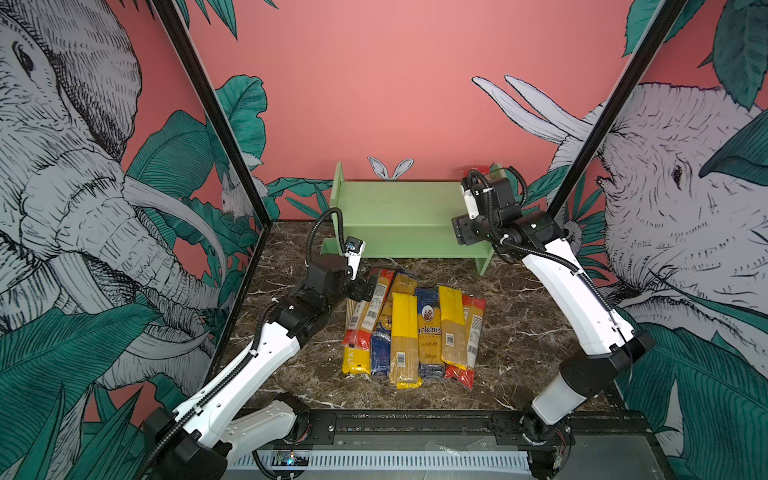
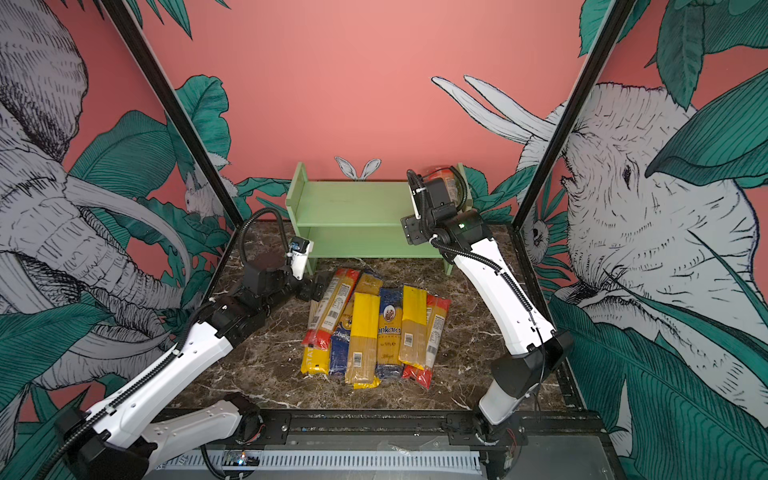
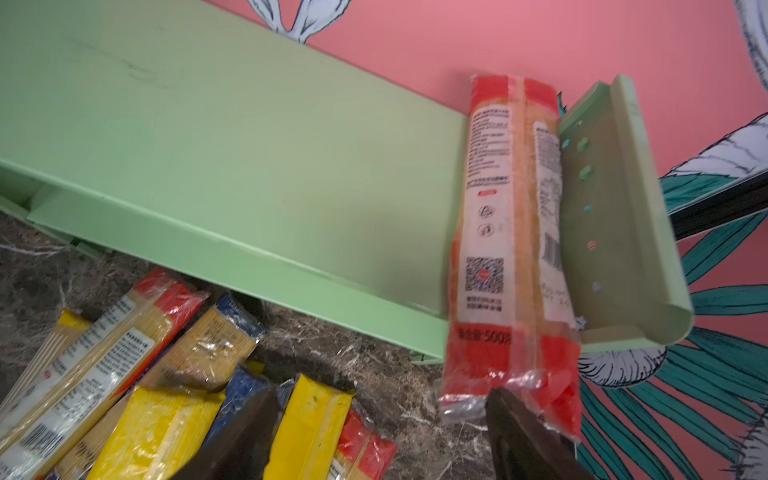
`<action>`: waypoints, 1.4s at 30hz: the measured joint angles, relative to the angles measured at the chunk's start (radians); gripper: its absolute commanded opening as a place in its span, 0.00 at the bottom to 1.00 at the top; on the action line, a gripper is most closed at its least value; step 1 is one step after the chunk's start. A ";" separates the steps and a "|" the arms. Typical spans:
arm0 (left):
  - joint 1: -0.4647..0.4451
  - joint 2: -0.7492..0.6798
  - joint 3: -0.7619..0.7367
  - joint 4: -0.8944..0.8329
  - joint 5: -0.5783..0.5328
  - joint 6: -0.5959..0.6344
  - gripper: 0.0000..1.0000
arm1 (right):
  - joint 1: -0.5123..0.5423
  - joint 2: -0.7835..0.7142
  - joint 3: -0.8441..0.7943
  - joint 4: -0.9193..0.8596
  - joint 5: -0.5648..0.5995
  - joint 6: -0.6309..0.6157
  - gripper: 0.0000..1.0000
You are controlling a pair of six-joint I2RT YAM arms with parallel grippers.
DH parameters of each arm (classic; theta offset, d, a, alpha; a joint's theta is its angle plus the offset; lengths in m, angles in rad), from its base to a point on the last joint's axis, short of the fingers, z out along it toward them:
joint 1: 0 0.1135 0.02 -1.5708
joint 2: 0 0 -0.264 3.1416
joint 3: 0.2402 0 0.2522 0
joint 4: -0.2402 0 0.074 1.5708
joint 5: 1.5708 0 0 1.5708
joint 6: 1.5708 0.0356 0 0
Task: Place and organize the pasta boxes and bags onto the shelf
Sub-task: 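Move the right gripper back down and grasp the yellow spaghetti pack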
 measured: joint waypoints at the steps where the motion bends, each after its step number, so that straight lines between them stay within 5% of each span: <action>1: 0.000 -0.014 -0.009 -0.007 -0.003 -0.006 0.95 | 0.008 -0.013 -0.024 -0.002 -0.010 0.015 0.78; 14: 0.000 -0.136 -0.107 -0.109 -0.037 -0.090 0.95 | 0.090 -0.183 -0.433 -0.025 -0.118 0.218 0.80; 17: 0.000 -0.137 -0.116 -0.111 -0.035 -0.105 0.95 | 0.092 -0.214 -0.549 -0.018 -0.150 0.253 0.89; 24: -0.004 -0.076 -0.133 -0.092 0.008 -0.133 0.95 | 0.092 -0.236 -0.792 0.046 -0.249 0.332 0.90; 42: -0.011 0.041 -0.130 -0.039 0.089 -0.121 0.94 | 0.092 -0.183 -1.067 0.278 -0.430 0.470 0.92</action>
